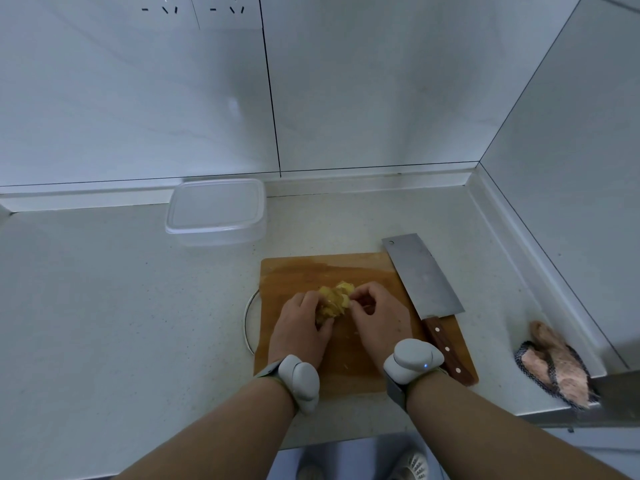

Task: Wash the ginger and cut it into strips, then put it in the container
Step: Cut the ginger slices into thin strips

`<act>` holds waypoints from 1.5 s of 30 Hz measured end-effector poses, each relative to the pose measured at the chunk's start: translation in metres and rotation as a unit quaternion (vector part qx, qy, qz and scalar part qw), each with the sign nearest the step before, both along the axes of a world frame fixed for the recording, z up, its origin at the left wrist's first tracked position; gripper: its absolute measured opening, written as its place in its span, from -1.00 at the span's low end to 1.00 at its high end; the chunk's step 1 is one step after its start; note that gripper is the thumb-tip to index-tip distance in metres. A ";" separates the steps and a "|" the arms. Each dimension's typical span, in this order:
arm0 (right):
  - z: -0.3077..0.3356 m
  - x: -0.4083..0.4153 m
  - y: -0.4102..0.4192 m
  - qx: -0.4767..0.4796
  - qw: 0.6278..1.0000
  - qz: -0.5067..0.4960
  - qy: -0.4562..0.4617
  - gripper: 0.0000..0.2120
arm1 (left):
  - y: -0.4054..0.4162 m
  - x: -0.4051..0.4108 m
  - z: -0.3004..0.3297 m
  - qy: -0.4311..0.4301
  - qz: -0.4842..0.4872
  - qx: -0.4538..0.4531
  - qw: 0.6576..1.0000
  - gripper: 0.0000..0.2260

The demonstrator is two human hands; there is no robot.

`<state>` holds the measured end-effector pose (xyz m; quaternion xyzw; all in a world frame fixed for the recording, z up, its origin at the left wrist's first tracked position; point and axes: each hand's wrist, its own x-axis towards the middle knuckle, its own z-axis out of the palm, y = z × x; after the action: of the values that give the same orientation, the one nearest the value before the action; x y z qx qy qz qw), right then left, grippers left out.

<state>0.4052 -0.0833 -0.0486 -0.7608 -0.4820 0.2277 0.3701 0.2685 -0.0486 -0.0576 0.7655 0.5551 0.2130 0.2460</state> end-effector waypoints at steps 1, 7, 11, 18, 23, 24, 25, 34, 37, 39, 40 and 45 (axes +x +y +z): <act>0.000 0.000 0.001 0.000 1.000 0.006 -0.005 -0.91 | 0.000 0.000 0.000 -0.003 0.003 0.000 1.000 -0.80; -0.002 -0.003 0.002 -0.011 0.997 0.052 -0.059 -0.95 | -0.002 0.000 0.000 -0.013 0.003 0.007 1.000 -0.79; 0.001 -0.003 0.002 0.005 0.996 0.050 -0.071 -0.94 | -0.002 -0.003 -0.001 -0.004 -0.007 0.017 1.000 -0.82; 0.004 -0.001 0.005 0.023 0.996 0.031 -0.077 -0.94 | -0.001 -0.003 -0.002 -0.004 -0.014 0.013 1.000 -0.80; 0.004 0.005 0.012 0.005 0.996 0.037 -0.078 -0.93 | -0.001 -0.003 -0.002 0.002 -0.012 0.011 1.000 -0.75; 0.004 0.005 0.013 -0.002 0.996 0.046 -0.083 -0.93 | -0.001 -0.003 -0.002 0.005 -0.016 0.011 1.000 -0.72; 0.004 0.005 0.015 -0.010 0.994 0.055 -0.090 -0.93 | 0.000 -0.003 -0.002 0.009 -0.020 0.012 1.000 -0.70; 0.010 -0.004 0.025 -0.083 0.975 0.101 -0.178 -0.84 | 0.000 -0.004 -0.001 -0.003 -0.025 0.003 1.000 -0.69; 0.010 -0.002 0.026 -0.082 0.976 0.104 -0.170 -0.83 | 0.000 -0.003 -0.001 -0.014 -0.020 -0.005 1.000 -0.67; 0.009 0.000 0.024 -0.058 0.982 0.093 -0.153 -0.86 | -0.001 -0.002 -0.001 -0.016 -0.014 -0.011 1.000 -0.64; 0.008 0.000 0.023 -0.050 0.984 0.087 -0.146 -0.88 | -0.001 -0.001 -0.001 -0.014 -0.010 -0.013 1.000 -0.62; 0.007 0.000 0.017 -0.071 0.987 0.080 -0.123 -0.87 | 0.000 0.001 -0.002 0.001 0.003 -0.009 1.000 -0.52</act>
<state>0.4049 -0.0667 -0.0416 -0.7667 -0.5652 0.1951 0.2338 0.2693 -0.0485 -0.0599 0.7618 0.5596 0.2077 0.2517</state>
